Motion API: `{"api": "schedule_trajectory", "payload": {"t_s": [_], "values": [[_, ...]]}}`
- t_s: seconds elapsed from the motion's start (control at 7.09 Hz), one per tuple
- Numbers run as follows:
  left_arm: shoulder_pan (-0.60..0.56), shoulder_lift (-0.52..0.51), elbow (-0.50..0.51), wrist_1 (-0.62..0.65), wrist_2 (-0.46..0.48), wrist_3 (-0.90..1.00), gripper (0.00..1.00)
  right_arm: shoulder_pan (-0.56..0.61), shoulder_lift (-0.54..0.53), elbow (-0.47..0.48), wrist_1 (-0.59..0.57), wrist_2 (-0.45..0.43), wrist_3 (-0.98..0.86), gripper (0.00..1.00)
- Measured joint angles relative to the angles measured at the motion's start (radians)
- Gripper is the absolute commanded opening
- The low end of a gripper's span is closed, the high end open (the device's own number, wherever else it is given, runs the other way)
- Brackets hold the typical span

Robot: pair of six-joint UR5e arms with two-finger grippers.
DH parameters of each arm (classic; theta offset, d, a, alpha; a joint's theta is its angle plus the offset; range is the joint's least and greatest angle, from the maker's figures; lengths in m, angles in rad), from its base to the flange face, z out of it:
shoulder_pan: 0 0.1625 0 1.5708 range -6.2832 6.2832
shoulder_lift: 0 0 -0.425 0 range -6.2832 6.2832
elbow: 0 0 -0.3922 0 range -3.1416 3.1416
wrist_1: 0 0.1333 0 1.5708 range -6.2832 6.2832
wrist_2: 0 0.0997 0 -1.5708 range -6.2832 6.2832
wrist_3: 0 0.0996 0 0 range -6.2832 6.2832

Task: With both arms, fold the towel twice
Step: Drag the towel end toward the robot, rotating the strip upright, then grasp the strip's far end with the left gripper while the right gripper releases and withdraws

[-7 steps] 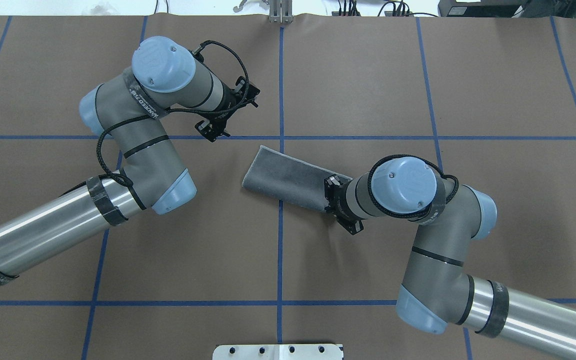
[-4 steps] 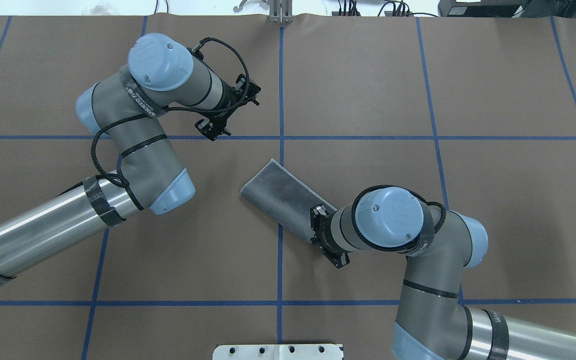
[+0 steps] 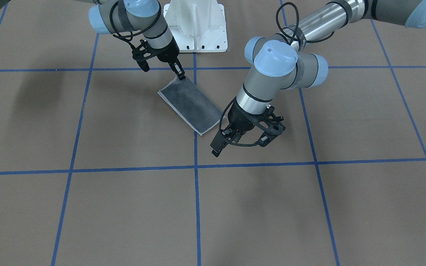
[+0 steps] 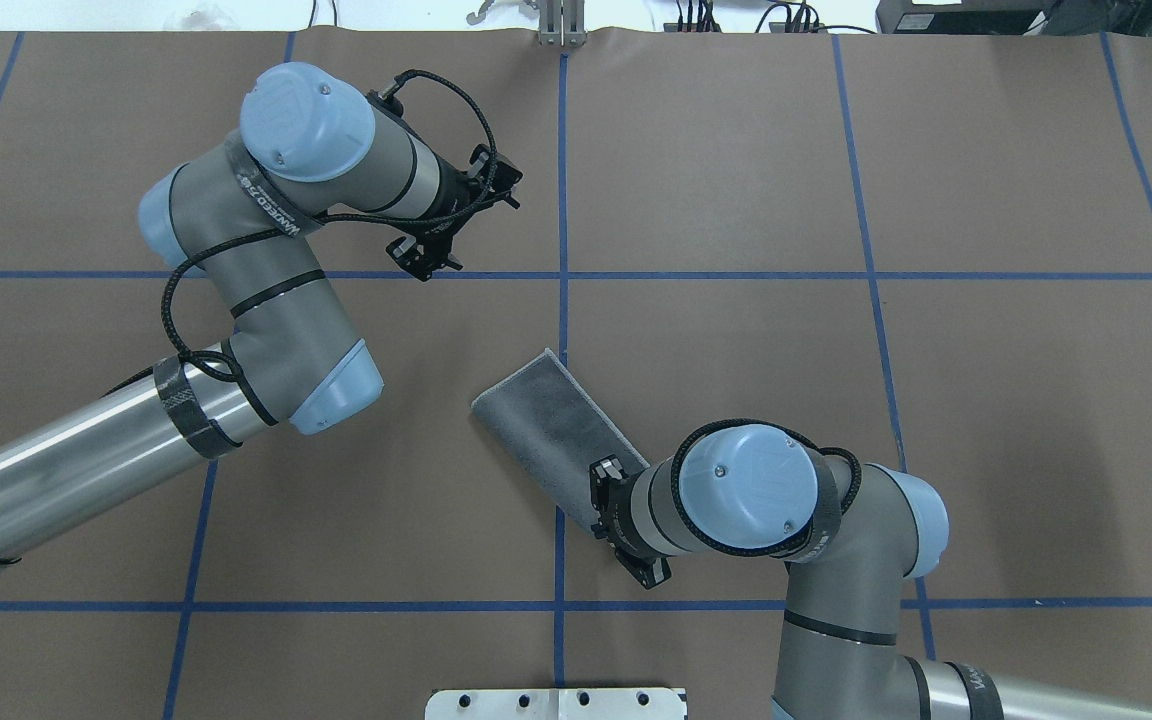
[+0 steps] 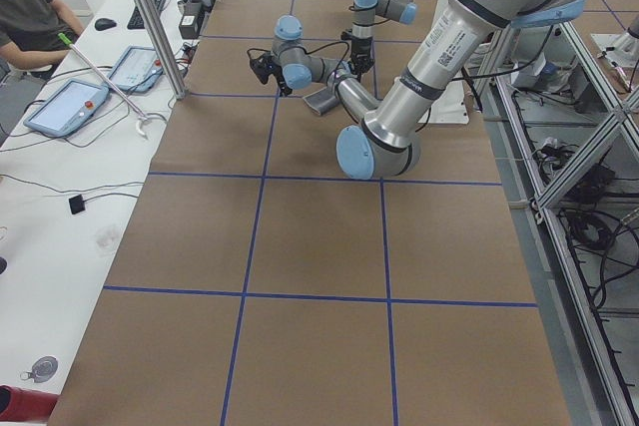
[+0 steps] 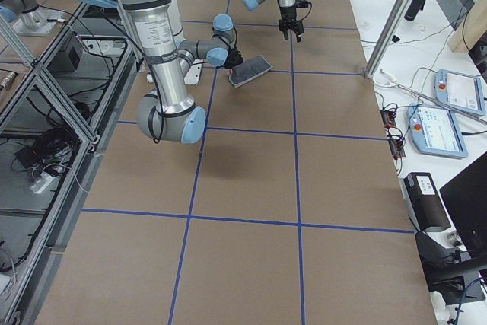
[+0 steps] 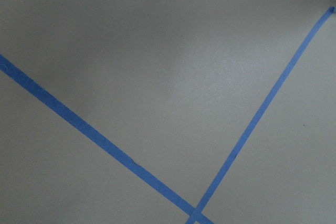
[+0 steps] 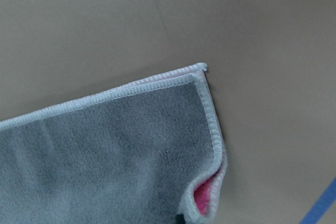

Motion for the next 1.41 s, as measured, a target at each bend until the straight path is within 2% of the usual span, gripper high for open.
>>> {"api": "schedule_trajectory", "payload": {"t_s": [0.14, 0.42, 0.56, 0.85, 0.99, 1.27, 1.41], "values": [[0.001, 0.001, -0.008, 0.004, 0.0, 0.0, 1.0, -0.007, 0.006, 0.0, 0.0, 0.0, 0.0, 1.0], [0.006, 0.026, -0.034, 0.006, 0.001, 0.0, 1.0, 0.003, 0.009, 0.019, 0.0, 0.026, -0.01, 1.0], [0.022, 0.066, -0.078, 0.004, 0.005, 0.001, 1.0, 0.05, 0.005, 0.032, 0.0, 0.089, -0.017, 1.0], [0.1, 0.132, -0.185, 0.004, 0.045, -0.001, 0.99, 0.223, 0.002, 0.035, 0.001, 0.25, -0.091, 1.0], [0.164, 0.154, -0.223, 0.005, 0.099, -0.012, 0.98, 0.307, -0.001, 0.028, 0.0, 0.288, -0.167, 1.0], [0.253, 0.213, -0.266, 0.003, 0.176, -0.03, 0.94, 0.391, -0.006, 0.004, 0.0, 0.303, -0.278, 1.0], [0.275, 0.232, -0.269, 0.002, 0.188, -0.03, 0.84, 0.403, -0.005, -0.005, 0.0, 0.302, -0.297, 1.0]]}}
